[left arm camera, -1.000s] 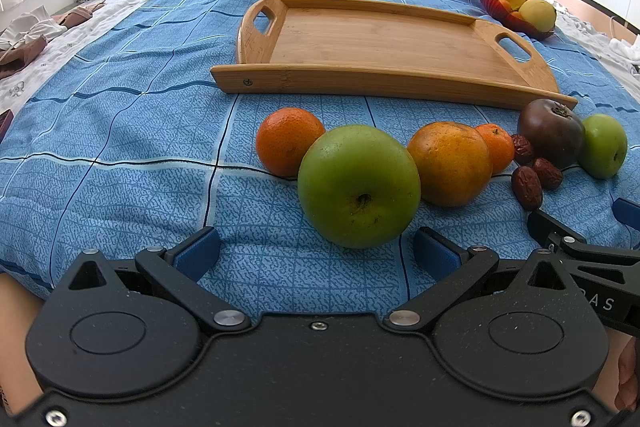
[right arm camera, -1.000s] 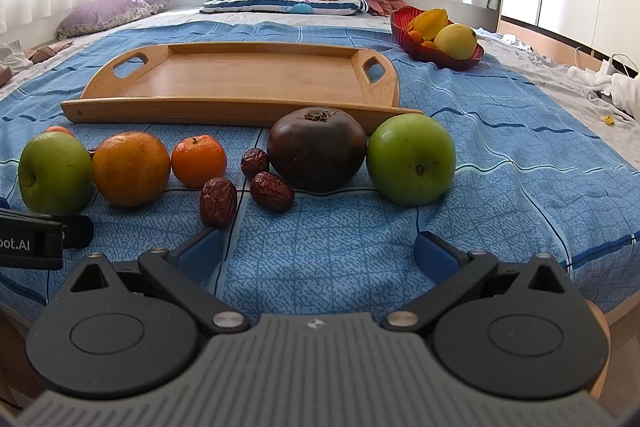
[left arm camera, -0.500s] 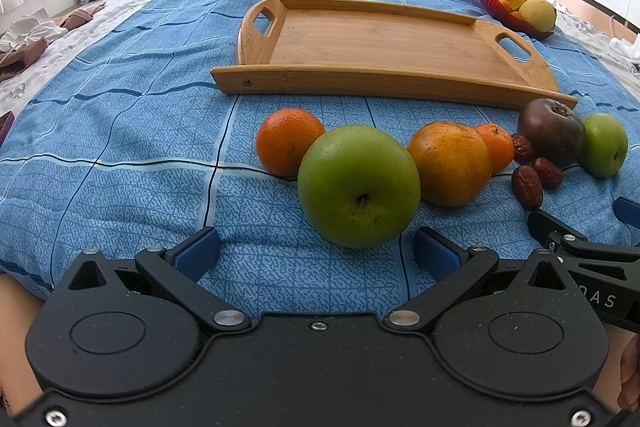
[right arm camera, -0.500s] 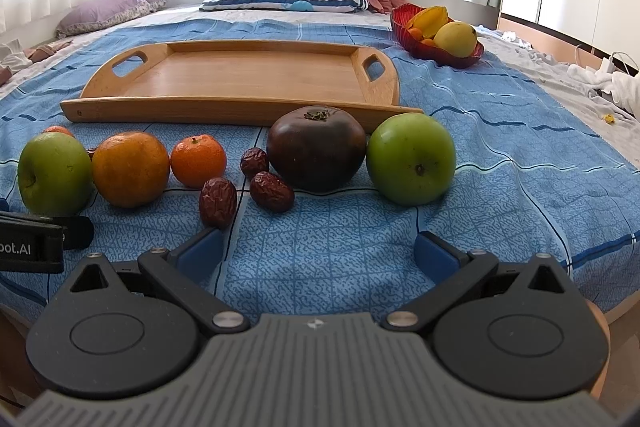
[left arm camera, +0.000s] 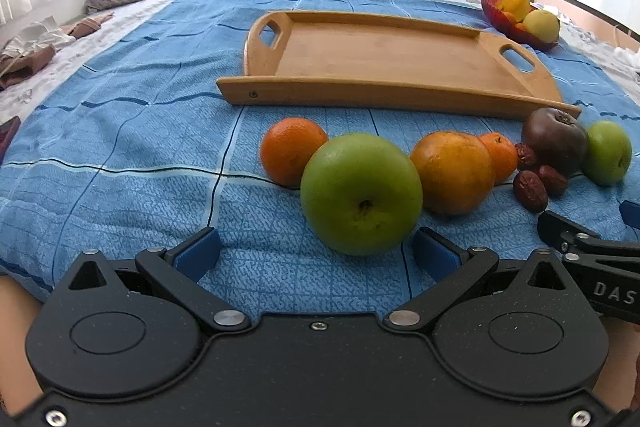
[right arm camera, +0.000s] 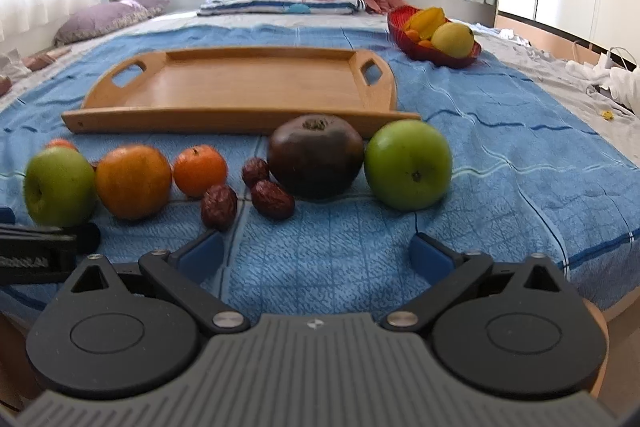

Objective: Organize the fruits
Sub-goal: 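Grasp the large green apple with the left gripper while the right gripper grasps another green apple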

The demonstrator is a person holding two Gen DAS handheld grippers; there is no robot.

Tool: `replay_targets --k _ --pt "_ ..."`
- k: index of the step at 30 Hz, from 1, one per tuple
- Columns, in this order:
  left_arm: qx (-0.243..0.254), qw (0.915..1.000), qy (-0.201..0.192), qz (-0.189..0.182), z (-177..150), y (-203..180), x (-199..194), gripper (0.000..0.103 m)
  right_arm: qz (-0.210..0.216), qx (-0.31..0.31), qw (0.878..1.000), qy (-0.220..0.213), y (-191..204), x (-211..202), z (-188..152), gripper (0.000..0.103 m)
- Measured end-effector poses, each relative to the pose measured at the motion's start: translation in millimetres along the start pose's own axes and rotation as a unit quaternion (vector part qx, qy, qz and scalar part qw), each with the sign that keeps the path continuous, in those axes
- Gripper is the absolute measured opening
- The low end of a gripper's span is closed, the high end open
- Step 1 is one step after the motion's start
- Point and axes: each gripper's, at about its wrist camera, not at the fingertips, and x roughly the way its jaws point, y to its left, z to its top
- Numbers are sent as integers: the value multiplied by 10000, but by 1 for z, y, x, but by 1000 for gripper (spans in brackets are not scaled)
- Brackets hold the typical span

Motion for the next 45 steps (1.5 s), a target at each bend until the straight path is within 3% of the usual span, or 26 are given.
replay_targets --k 3,7,12,16,19,24,31,35,45 --pt "-23 10000 -42 -25 1 -1 -2 101 131 54 9998 -158 -5 -6 2 100" --pt "-110 9997 -177 -145 2 2 -9 89 110 207 9993 -297 -13 -9 4 96" --pt "-6 9989 -358 -298 3 -3 -18 73 -37 524 9975 -464 -23 -9 7 75" --pt "74 9980 -517 -362 3 -8 -24 59 -368 555 9950 -739 -26 -12 9 64" --pt "59 9969 -707 -346 3 -10 -29 58 -650 565 9920 -918 -31 -13 11 58" --pt "191 9963 -782 -307 3 -14 -29 56 -674 752 9911 -862 -46 -5 16 48" --pt "254 9961 -796 -298 1 -16 -30 56 -532 806 9915 -874 -51 5 20 48" --pt "232 9966 -736 -298 0 -17 -28 57 -486 804 9919 -856 -53 9 21 61" --pt "379 9965 -709 -208 0 -20 -17 57 -520 483 9941 -819 -51 24 28 64"
